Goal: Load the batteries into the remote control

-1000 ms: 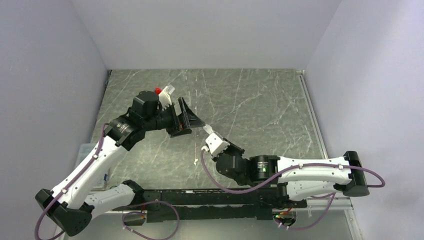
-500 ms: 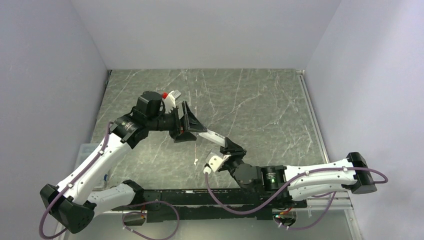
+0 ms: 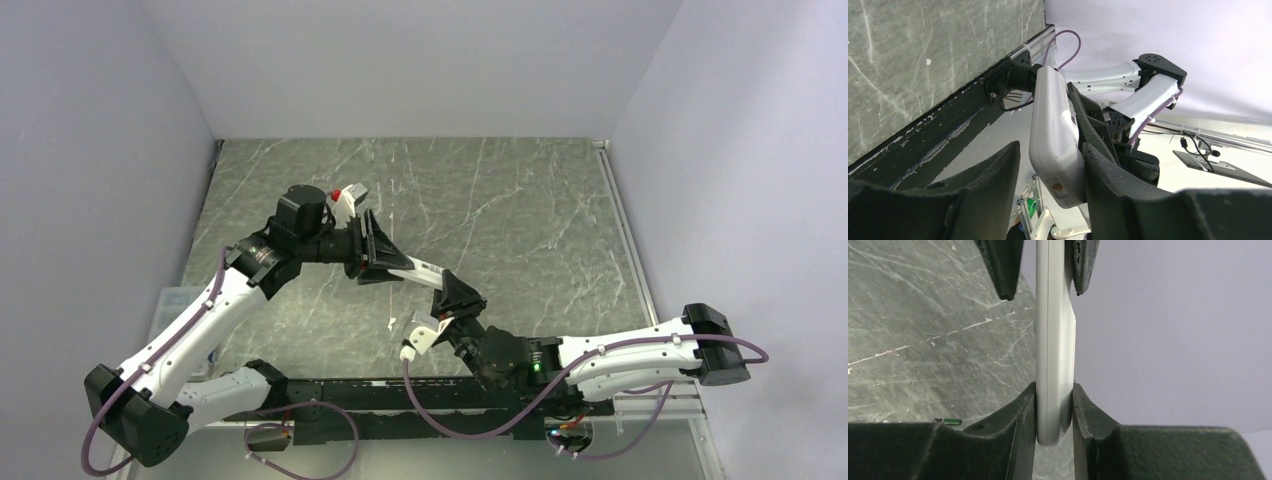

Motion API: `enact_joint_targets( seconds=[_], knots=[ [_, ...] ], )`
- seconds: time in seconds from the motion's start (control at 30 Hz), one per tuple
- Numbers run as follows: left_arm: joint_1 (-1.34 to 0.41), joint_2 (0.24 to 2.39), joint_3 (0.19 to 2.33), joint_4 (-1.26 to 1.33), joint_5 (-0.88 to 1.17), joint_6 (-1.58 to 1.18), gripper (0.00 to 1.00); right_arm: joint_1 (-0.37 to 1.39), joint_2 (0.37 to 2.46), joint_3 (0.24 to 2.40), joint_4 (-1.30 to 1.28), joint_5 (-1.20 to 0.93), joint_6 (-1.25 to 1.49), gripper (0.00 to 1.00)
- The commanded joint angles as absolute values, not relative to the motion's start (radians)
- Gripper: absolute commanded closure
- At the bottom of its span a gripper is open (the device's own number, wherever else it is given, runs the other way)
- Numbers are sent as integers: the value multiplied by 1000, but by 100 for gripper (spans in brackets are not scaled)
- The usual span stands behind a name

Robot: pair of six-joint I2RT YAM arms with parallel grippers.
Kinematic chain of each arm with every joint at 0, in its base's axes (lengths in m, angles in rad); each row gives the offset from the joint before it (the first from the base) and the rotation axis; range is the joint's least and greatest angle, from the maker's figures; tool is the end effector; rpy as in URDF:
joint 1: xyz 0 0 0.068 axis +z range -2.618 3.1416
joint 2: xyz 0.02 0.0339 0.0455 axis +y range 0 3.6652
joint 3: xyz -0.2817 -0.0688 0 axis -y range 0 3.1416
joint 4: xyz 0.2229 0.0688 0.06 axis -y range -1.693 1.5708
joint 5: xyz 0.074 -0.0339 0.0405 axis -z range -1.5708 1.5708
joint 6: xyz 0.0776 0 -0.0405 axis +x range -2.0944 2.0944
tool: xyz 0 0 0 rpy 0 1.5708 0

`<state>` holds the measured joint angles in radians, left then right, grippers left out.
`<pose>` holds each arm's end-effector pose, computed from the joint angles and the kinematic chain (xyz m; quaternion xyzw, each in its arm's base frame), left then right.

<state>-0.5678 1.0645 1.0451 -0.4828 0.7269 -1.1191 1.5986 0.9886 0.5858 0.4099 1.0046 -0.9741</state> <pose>0.1604 -0.1635 0.3520 -0.0447 0.8233 -0.5589 0.0879 0.0596 0.2110 0.3174 -0.4969 0.5012 -0.1318 0.6961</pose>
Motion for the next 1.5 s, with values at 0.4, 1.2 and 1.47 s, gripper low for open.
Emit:
enact_joint_targets(
  seconds=[0.4, 1.2, 1.47],
  knots=[
    [-561, 1073, 1007, -360, 790, -1167, 100, 1630, 1013, 563, 583, 1036, -1056, 100],
    [-536, 1010, 940, -347, 720, -947, 100, 1624, 736, 889, -391, 822, -120, 30],
    [-523, 935, 920, -344, 708, -803, 100, 1538, 730, 1030, -562, 785, 247, 25]
  ],
)
